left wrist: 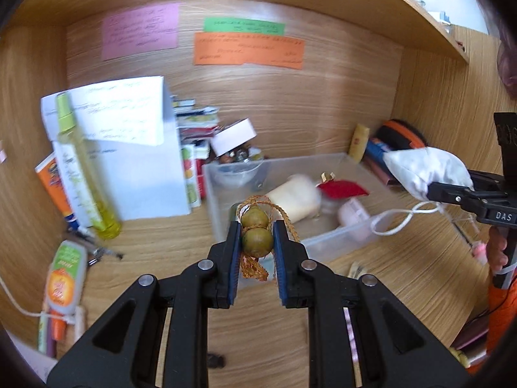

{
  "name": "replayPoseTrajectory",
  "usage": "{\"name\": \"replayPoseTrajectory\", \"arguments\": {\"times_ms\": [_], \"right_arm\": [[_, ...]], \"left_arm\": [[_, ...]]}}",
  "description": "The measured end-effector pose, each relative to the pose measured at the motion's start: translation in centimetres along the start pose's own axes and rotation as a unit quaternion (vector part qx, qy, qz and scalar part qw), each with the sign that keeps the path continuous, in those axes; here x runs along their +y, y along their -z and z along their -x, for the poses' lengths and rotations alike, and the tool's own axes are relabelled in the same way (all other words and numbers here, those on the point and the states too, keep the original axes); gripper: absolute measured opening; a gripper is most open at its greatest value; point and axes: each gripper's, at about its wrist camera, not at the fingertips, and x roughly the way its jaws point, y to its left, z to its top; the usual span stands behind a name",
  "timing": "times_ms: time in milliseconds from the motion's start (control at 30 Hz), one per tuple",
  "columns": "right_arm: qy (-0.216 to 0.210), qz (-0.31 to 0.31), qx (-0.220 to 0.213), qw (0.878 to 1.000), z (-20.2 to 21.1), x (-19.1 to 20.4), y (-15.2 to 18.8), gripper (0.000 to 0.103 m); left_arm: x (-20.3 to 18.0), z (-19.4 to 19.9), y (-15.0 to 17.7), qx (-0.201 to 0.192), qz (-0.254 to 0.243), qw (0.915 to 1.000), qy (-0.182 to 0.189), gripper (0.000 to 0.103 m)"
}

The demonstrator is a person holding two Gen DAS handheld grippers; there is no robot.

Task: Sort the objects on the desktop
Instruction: 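Carry the beaded string with the left gripper over the clear box while the right carries the white bag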

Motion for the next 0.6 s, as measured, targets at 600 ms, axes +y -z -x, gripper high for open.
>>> {"name": "replayPoseTrajectory", "arguments": {"times_ms": [600], "right_arm": [[-0.013,0.029,-0.021,0.999,-6.0,-0.4,-7.5,0.04]], "left_arm": [[0.0,-6.8,-5.6,0.007,0.016,0.9998,-0.01,0.019]]}}
